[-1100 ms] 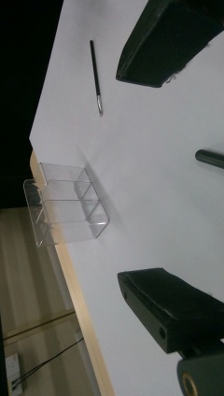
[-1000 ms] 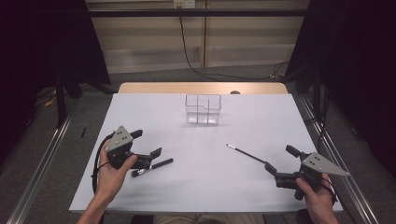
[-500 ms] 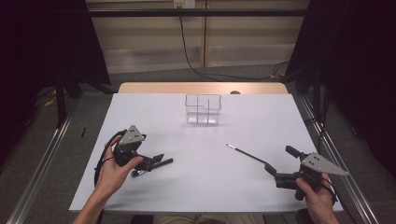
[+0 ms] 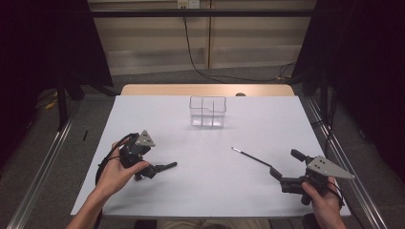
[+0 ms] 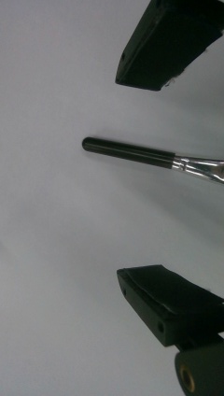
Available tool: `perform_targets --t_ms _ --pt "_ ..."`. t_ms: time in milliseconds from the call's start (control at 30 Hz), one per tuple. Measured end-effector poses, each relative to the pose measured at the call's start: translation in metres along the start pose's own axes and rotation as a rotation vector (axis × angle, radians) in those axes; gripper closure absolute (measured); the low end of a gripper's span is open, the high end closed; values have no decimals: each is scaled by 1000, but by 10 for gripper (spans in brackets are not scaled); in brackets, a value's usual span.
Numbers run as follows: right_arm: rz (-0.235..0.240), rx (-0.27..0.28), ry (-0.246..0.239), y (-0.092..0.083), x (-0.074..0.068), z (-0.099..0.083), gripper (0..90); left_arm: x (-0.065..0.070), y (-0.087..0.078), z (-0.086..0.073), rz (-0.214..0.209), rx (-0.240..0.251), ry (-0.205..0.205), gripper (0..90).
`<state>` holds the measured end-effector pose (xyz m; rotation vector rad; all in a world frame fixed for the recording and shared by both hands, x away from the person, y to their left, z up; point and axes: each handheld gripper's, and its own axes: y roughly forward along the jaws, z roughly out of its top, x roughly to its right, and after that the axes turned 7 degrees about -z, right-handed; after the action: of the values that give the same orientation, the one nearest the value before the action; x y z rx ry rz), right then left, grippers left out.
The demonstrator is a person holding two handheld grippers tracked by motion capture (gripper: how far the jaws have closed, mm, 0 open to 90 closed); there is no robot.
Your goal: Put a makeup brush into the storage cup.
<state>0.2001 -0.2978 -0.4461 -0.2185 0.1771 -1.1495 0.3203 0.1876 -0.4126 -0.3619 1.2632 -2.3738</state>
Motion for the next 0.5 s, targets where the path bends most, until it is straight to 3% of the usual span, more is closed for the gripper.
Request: perform_targets --t_ms 300,333,400,433,500 --pt "7 -7 7 1 0 0 0 -10 8 4 -66 -130 14 78" --pt "9 -8 7 1 0 0 0 -11 11 5 -78 -169 13 73" --pt "9 -10 1 1 0 0 0 -11 13 6 -100 -178 5 53" --pt "11 -11 5 1 0 0 0 -10 16 6 -127 -224 19 57" --pt "14 -14 -3 1 -1 -1 0 -8 19 7 -128 -240 31 53"
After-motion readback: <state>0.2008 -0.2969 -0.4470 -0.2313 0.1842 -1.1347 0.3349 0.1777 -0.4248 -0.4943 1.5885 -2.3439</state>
